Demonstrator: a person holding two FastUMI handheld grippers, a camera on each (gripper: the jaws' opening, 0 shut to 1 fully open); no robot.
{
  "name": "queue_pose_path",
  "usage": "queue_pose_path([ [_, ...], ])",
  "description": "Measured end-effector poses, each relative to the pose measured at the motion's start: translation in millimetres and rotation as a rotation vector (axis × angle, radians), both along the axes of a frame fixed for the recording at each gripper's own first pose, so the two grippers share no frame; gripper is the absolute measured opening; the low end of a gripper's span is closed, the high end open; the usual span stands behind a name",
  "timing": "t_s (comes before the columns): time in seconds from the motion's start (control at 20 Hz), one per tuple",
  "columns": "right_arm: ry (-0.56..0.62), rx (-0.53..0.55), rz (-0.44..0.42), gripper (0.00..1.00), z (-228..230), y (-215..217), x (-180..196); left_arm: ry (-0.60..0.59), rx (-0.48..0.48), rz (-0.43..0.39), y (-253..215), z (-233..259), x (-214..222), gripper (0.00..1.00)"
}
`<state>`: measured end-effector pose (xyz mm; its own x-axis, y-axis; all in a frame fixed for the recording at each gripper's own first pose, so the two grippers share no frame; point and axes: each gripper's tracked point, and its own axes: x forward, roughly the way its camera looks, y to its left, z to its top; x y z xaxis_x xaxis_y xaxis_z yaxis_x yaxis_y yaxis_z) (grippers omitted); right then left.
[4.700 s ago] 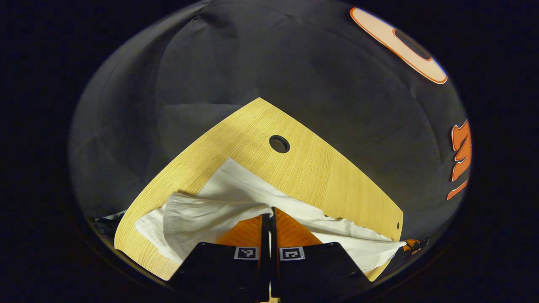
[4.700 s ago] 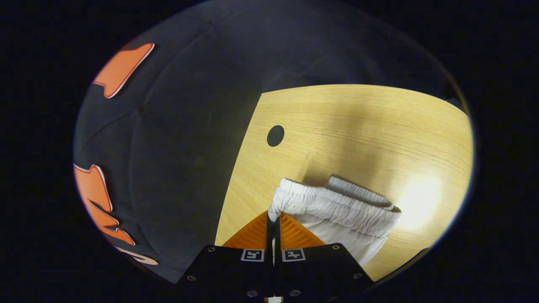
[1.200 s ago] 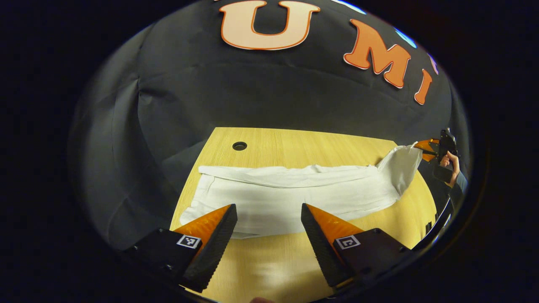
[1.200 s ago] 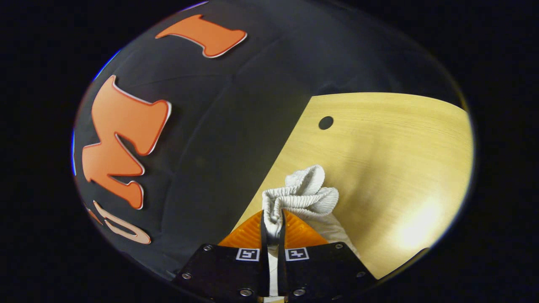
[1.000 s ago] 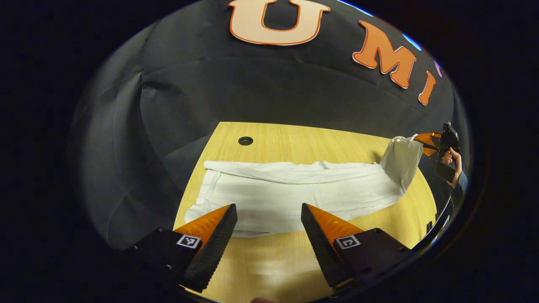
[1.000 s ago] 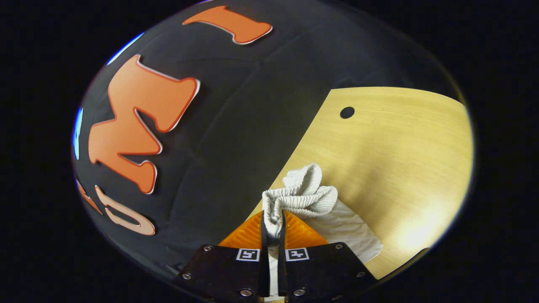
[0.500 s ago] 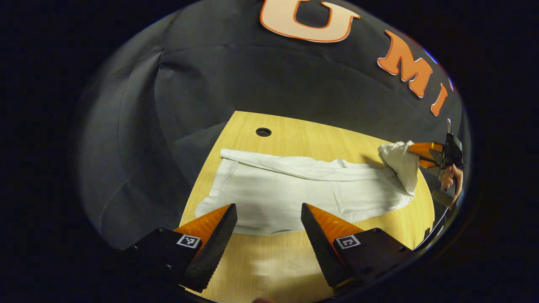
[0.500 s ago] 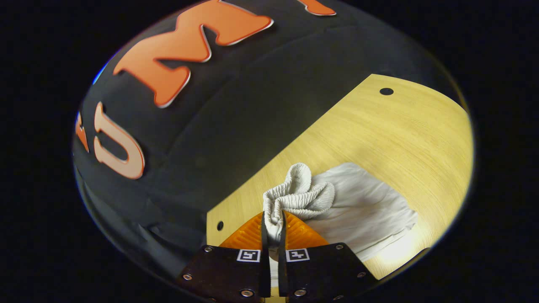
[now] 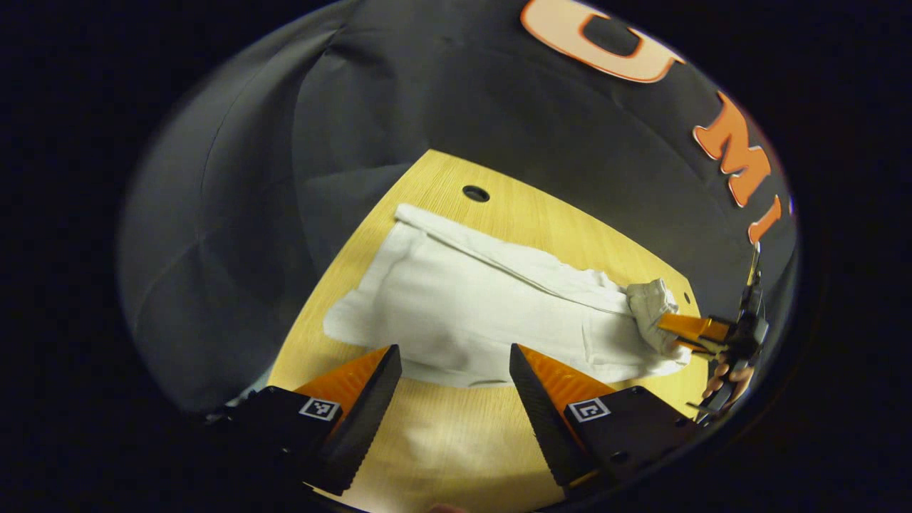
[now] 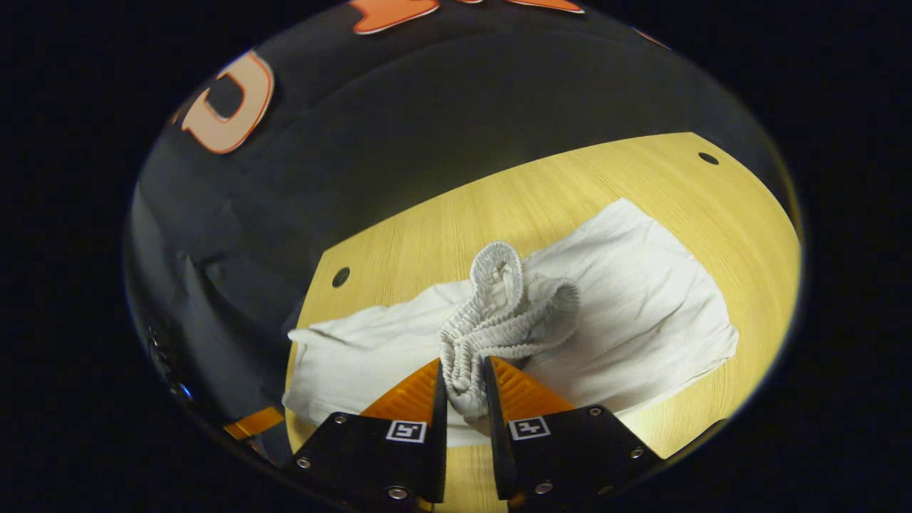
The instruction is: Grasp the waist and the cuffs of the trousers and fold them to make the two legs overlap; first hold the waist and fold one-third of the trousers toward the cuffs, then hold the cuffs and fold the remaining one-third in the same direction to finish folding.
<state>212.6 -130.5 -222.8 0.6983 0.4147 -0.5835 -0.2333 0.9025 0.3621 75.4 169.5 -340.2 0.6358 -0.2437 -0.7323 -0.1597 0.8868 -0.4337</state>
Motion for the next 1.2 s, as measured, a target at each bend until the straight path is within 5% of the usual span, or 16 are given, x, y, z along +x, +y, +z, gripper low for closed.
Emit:
queue_pose_path([
  [0.3, -0.039, -0.062, 0.151, 0.49, 16, -3, -8, 0.049, -0.273, 0.2, -7, -4, -10, 1.0],
  [0.35, -0.047, -0.063, 0.149, 0.46, 19, -6, -8, 0.046, -0.326, 0.233, -5, -5, -8, 1.0],
  [0.45, -0.069, -0.074, 0.145, 0.62, 26, -9, -11, 0.04, -0.426, 0.305, -2, -5, -8, 1.0],
  [0.55, -0.092, -0.078, 0.128, 0.63, 33, -17, -7, 0.042, -0.498, 0.371, 5, -8, -8, 1.0],
  [0.65, -0.111, -0.06, 0.102, 0.78, 45, -28, -5, 0.041, -0.537, 0.419, 15, -14, -9, 1.0],
  [0.85, -0.144, -0.054, 0.038, 0.87, 67, -69, -4, 0.001, -0.61, 0.526, 40, -22, 1, 0.99],
  [1.0, -0.154, -0.048, -0.023, 0.87, 75, -103, -6, -0.038, -0.601, 0.546, 54, -25, 12, 0.98],
  [1.2, -0.14, -0.012, -0.098, 0.88, 77, -136, -12, -0.033, -0.556, 0.441, 33, -21, 32, 0.96],
])
